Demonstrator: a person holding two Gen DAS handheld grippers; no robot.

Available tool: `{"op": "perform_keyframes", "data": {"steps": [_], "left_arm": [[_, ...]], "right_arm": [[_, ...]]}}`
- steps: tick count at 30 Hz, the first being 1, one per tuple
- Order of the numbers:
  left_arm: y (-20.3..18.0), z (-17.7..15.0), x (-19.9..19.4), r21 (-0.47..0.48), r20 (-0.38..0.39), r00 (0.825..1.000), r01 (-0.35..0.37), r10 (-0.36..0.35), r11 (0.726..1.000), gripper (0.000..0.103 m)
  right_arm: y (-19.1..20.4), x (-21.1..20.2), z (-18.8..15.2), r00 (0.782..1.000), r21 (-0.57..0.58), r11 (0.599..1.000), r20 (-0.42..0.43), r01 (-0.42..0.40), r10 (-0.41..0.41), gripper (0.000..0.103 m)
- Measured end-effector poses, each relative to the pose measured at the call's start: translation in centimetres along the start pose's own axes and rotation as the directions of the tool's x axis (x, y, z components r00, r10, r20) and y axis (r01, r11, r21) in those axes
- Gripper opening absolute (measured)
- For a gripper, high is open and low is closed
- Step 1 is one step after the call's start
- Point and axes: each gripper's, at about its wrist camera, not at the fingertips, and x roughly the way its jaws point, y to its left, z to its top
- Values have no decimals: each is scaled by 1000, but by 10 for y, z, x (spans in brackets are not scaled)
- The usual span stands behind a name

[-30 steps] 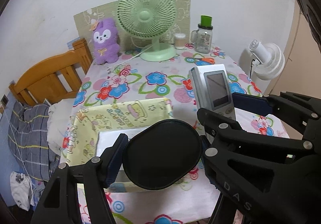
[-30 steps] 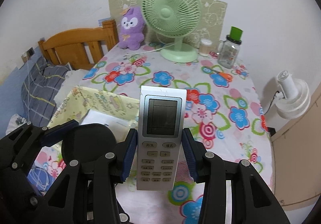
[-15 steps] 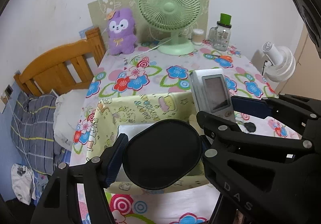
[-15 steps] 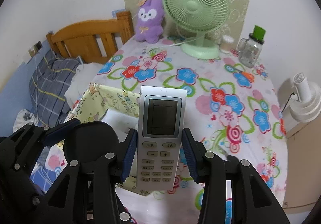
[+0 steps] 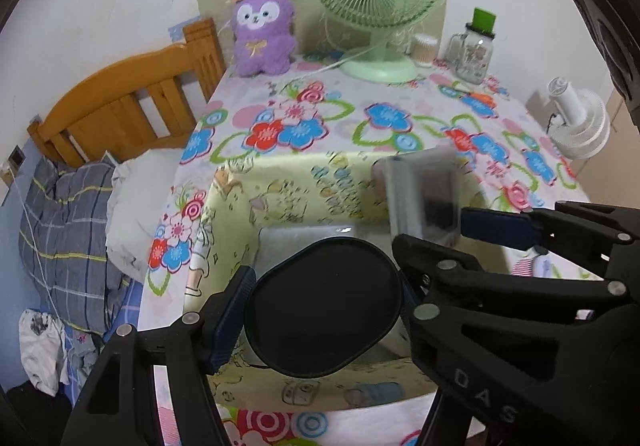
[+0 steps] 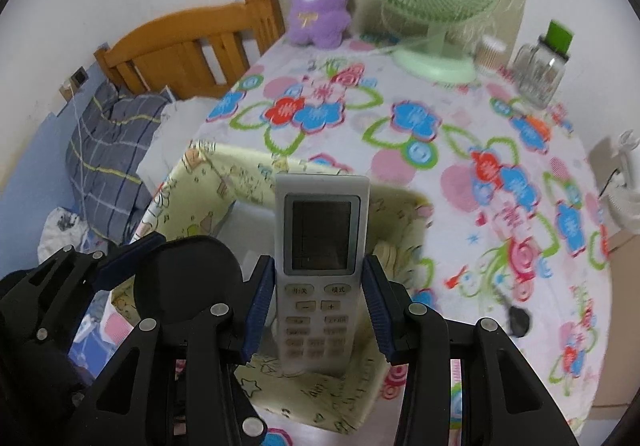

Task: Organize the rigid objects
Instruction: 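Lift the remote and black disc and carry both toward the yellow box, then lower the remote into the box with the right gripper while the left releases the disc inside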

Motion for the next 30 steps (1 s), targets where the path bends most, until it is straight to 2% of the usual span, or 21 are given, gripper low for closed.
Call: {"op": "perform_keyframes", "data": {"steps": [3, 6, 9, 11, 14, 16, 23, 27, 30], "left_arm": [[4, -4, 12, -11, -26, 1000, 8, -8, 1000, 73], [3, -8, 23, -10, -51, 999, 11, -12, 1000, 73], [5, -10, 27, -18, -45, 999, -3, 2, 1000, 74], [7, -10, 27, -35, -48, 999, 1, -2, 999, 88], [7, -9, 24, -53, -37, 999, 16, -18, 998, 95], [5, -8, 22, -52, -35, 999, 27, -29, 998, 97], [0, -6, 8, -54, -14, 999, 34, -35, 998, 101], [-8, -6, -3, -34, 5, 1000, 13, -13, 999, 101], [-15, -5, -9, -25, 14, 1000, 14, -14, 1000, 101]], "right_arm": [[2, 8, -2, 1000, -12, 1000, 0, 27, -27, 47], [1, 21, -5, 999, -24, 999, -44, 25, -26, 48], [5, 20, -6, 998, -71, 995, -6, 69, -70, 50], [6, 19, -5, 997, -92, 992, 5, 83, -83, 55], [6, 15, -2, 997, -102, 992, 10, 78, -77, 60], [6, 11, -1, 994, -102, 989, 22, 111, -109, 69], [3, -7, -4, 997, -86, 993, 15, 83, -82, 69], [3, -22, -8, 986, -87, 983, 56, 165, -160, 83], [-3, -30, -11, 982, -84, 981, 77, 177, -171, 84]]}}
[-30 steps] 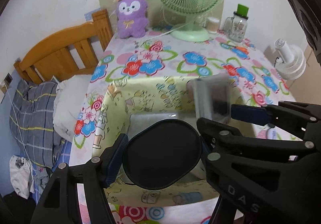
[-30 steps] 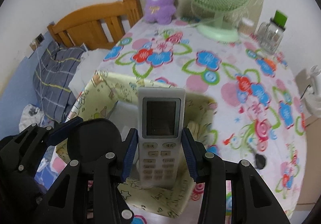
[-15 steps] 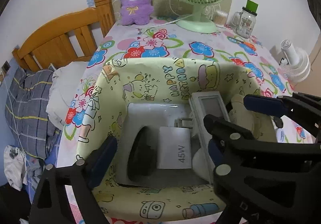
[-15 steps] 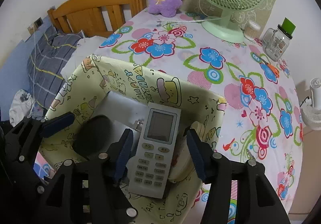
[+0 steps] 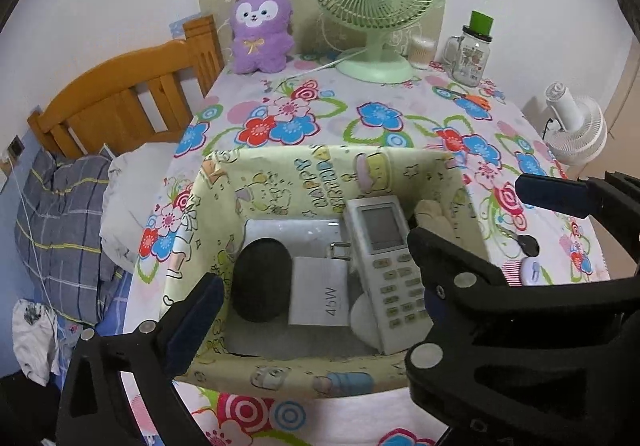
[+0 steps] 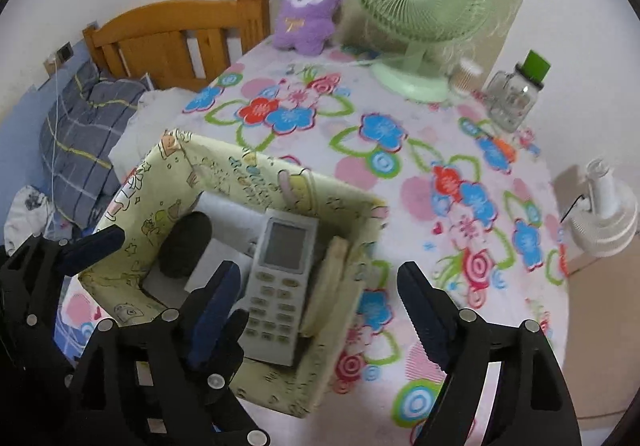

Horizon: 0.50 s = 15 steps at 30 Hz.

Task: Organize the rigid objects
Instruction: 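Lower the remote into the box with the right gripper while the left releases the disc inside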

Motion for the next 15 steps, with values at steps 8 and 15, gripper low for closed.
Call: {"op": "perform_keyframes", "data": {"steps": [8, 15], "left_arm": [[-28, 1, -8, 34, 16, 1000, 10, -11, 999, 101], [-54, 2, -16, 64, 33, 999, 18, -20, 998, 101]], "right_arm": [[-29, -8, -12, 1000, 56, 998, -7, -7, 8, 84], [-50, -15, -21, 1000, 88, 996, -2, -10, 11, 85]]}}
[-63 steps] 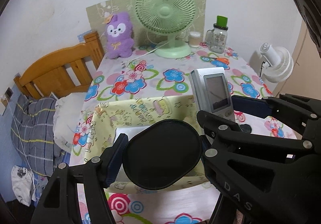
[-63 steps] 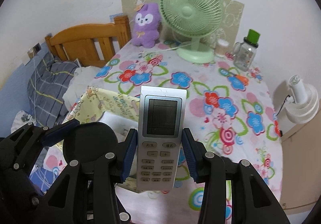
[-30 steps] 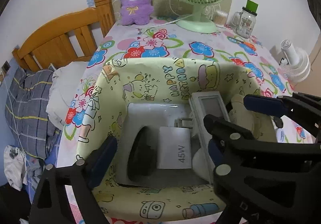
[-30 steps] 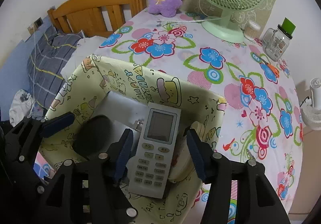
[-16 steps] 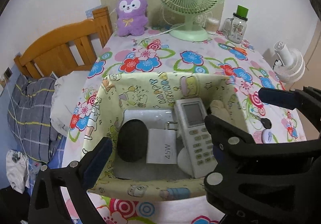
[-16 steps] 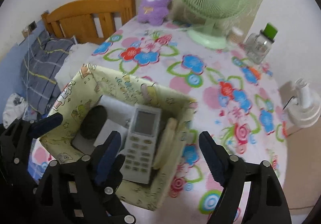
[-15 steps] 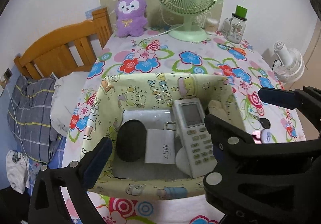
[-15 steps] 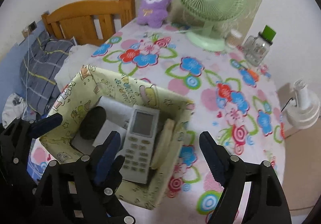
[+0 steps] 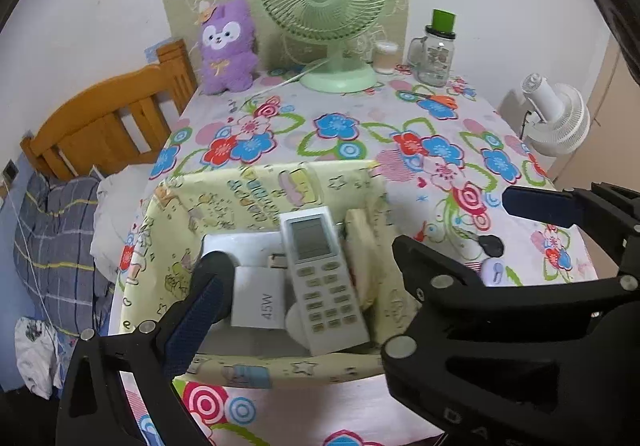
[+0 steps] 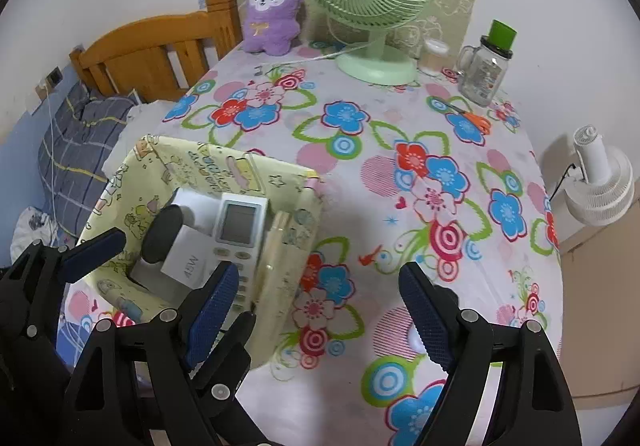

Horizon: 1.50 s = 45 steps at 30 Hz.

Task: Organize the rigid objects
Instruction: 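Lower the remote into the box with the right gripper while the left releases the disc inside, then withdraw both open grippers from the box toward the black key and grey-blue round object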

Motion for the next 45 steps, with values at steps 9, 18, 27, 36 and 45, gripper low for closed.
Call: {"op": "perform_keyframes", "data": {"steps": [9, 18, 27, 36, 45], "left_arm": [[-28, 7, -6, 29, 9, 1000, 0, -1, 1000, 101], [-54, 13, -14, 49, 25, 1000, 10, -11, 999, 101], [-85, 14, -11, 81, 39, 998, 38, -41, 996, 101], [-112, 10, 1, 90, 31, 996, 80, -83, 993, 101], [-133, 7, 20, 110, 15, 995, 98, -101, 989, 101]], "right_arm": [[-29, -12, -6, 1000, 34, 999, 14, 1, -2, 85], [-54, -22, -11, 999, 61, 998, 31, -13, 11, 85], [-83, -24, -23, 999, 82, 996, 33, -31, 29, 85], [-111, -20, -38, 999, 86, 996, 43, -26, 22, 85], [-134, -7, -49, 998, 107, 994, 67, -28, 21, 85]]}}
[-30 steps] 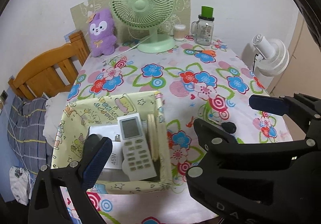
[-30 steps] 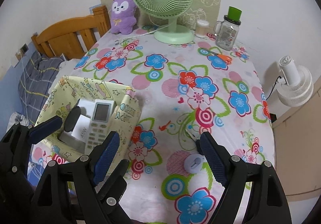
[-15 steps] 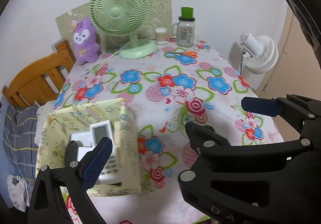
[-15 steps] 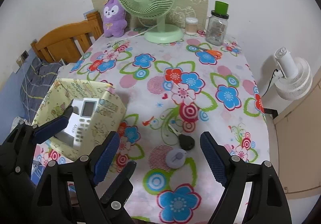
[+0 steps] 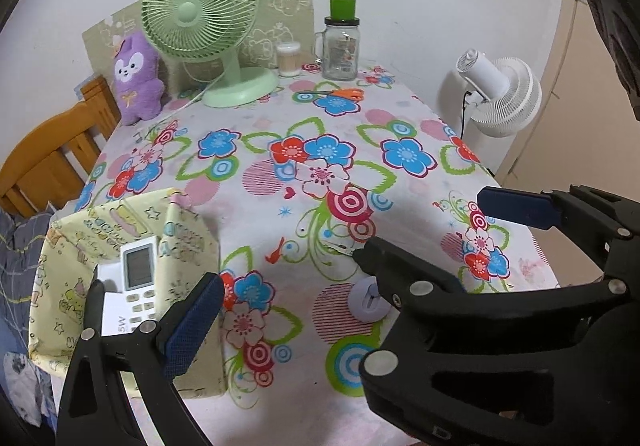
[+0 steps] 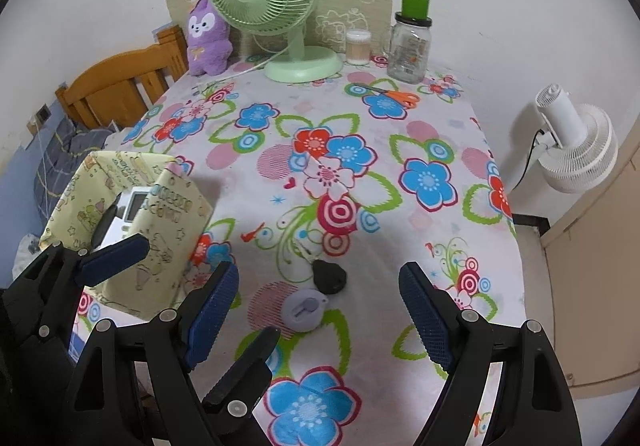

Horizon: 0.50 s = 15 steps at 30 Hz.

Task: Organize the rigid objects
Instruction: 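Withdraw both open grippers from the box toward the black key and grey-blue round object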

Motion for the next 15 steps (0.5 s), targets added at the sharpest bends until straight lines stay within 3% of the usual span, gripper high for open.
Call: {"op": "perform_keyframes", "data": {"steps": [15], "left_arm": [[-26, -9, 39, 46, -17, 1000, 2, -1, 999, 96]], "right_arm": [[-28, 39, -16, 1000, 3, 1000, -17, 7, -7, 85]]}}
